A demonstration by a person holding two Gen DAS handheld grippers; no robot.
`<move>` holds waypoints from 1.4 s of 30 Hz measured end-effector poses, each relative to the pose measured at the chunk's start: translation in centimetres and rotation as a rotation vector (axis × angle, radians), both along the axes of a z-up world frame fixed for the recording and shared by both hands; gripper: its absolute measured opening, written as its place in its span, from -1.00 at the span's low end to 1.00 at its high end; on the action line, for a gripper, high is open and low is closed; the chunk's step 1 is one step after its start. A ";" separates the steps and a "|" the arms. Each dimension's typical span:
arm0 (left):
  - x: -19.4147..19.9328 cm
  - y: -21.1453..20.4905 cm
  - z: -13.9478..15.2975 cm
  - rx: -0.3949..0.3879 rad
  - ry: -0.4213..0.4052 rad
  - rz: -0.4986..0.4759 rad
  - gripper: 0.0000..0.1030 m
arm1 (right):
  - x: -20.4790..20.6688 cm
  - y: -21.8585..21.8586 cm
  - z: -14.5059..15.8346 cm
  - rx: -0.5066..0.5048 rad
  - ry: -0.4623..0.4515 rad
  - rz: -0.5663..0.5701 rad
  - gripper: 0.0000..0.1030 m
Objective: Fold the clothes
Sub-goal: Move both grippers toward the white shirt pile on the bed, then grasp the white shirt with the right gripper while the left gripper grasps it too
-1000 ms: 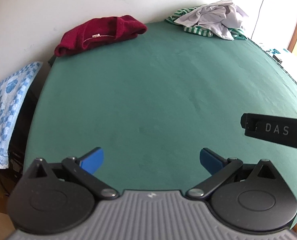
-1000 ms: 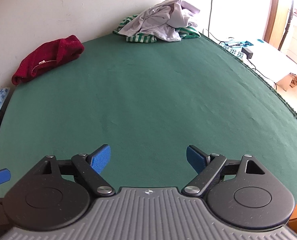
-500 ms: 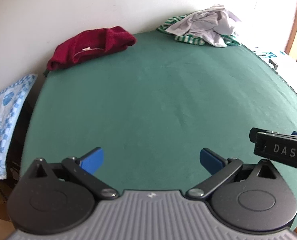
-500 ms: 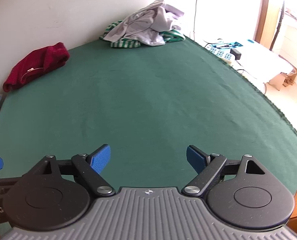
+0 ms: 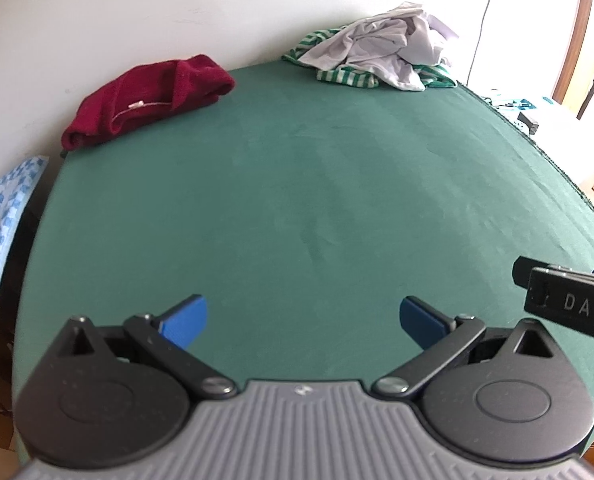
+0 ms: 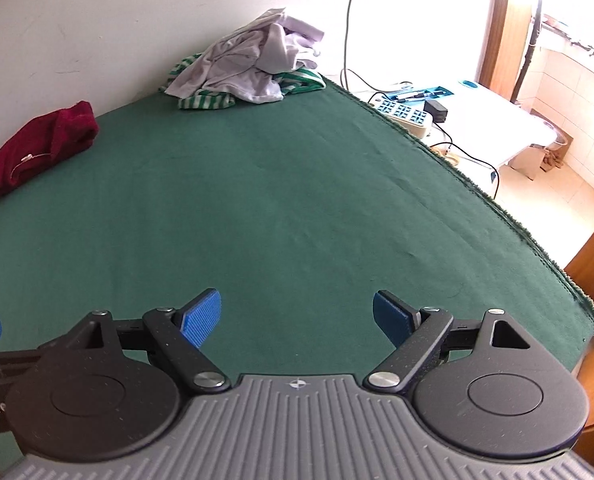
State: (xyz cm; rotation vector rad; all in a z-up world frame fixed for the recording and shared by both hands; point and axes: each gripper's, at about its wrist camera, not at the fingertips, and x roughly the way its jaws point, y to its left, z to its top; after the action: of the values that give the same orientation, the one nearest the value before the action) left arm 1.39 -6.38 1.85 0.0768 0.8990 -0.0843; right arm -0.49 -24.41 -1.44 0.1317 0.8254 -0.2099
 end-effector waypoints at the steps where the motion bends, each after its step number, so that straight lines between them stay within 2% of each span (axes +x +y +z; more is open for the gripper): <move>1: 0.2 -0.2 0.0 0.001 0.000 -0.002 0.99 | 0.1 -0.1 0.0 0.000 0.003 -0.001 0.66; 21: 1.7 -0.7 -0.3 -0.008 0.025 0.004 0.99 | 0.9 0.1 -0.7 0.000 0.024 -0.002 0.66; 28: 2.4 -0.6 -1.2 -0.036 0.050 -0.002 0.99 | 1.4 0.2 -1.1 -0.018 0.044 0.004 0.66; 31: 3.6 -1.1 -1.8 -0.021 0.068 0.001 0.99 | 2.3 -0.1 -1.7 -0.018 0.068 0.025 0.66; 36: 6.4 -2.0 -2.7 0.029 0.085 0.040 0.99 | 5.8 -0.5 -2.6 -0.010 0.096 0.095 0.66; 42: 10.9 -3.5 -2.6 0.025 0.095 0.098 0.99 | 15.8 -4.1 -3.5 0.030 0.131 0.195 0.65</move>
State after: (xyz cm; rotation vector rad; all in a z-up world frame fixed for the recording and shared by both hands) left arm 12.27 -9.89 -0.77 0.0524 0.9970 0.0143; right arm 15.26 -28.51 -4.97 0.0656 0.9662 -0.0222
